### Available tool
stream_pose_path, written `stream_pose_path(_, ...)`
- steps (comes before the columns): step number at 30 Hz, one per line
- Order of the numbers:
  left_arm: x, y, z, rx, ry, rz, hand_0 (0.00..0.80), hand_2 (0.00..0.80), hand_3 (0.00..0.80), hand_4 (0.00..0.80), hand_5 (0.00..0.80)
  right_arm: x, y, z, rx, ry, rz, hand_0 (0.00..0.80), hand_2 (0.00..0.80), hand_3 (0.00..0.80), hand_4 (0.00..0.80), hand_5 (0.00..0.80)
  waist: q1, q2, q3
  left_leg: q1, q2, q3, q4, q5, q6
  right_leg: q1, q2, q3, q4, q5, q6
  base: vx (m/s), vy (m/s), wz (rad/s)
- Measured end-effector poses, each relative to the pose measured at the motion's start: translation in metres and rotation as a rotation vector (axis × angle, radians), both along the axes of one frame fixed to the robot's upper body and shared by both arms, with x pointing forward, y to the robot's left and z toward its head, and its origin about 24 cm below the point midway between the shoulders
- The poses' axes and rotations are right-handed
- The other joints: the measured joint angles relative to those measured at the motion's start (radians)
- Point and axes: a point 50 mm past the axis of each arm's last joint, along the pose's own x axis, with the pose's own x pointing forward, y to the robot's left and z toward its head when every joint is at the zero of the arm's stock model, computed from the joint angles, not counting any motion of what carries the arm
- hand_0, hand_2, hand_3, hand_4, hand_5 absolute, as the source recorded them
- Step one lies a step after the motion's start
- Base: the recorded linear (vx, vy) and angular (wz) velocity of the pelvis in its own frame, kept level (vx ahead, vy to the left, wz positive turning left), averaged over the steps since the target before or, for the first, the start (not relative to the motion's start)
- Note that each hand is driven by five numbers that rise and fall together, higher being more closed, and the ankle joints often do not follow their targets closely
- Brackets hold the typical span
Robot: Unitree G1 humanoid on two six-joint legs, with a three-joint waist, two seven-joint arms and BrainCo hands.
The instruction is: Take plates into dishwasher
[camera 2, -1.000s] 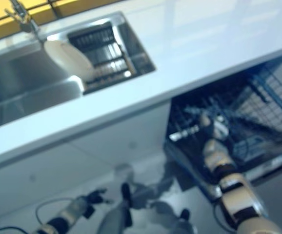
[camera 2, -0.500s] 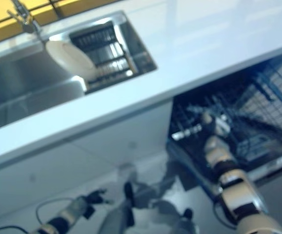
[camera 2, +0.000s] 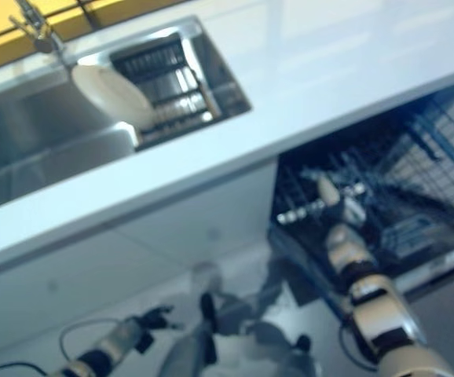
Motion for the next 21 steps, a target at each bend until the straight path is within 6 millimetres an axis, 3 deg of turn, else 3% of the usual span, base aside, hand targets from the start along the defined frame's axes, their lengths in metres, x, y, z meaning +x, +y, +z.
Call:
stream_pose_path(5, 0.001, 0.000, 0.000, -0.001, -0.003, 0.001, 0.000, 0.000, 0.000, 0.000, 0.000, -0.004, -0.001, -0.004, 0.020, -0.014, -0.017, 0.000, 0.000, 0.000, 0.000, 0.000, 0.000, -0.010, 0.003, 0.003, 0.001, 0.000, 0.000, 0.000, 0.000, 0.007, 0.002, -0.003, 0.000, 0.000, 0.000, 0.001, -0.009, 0.01)
stream_pose_path(12, 0.003, 0.009, 0.004, 0.013, -0.009, 0.038, 0.000, 0.000, 0.000, 0.000, 0.000, -0.017, 0.002, -0.015, 0.061, -0.035, -0.024, 0.000, 0.000, 0.000, 0.000, 0.000, -0.002, -0.076, 0.029, 0.026, 0.008, -0.002, -0.004, -0.002, 0.000, 0.020, 0.002, -0.003, 0.025, 0.001, -0.001, -0.001, -0.040, 0.02)
stream_pose_path(21, -0.001, 0.028, 0.006, 0.045, 0.000, 0.092, 0.000, 0.000, 0.000, 0.000, 0.000, -0.031, 0.010, -0.019, 0.150, -0.094, 0.014, 0.000, 0.000, 0.000, 0.000, 0.000, -0.003, -0.116, 0.023, 0.040, 0.018, 0.022, -0.004, -0.007, -0.007, 0.042, 0.013, -0.005, -0.012, 0.015, -0.012, 0.001, -0.013, -0.03)
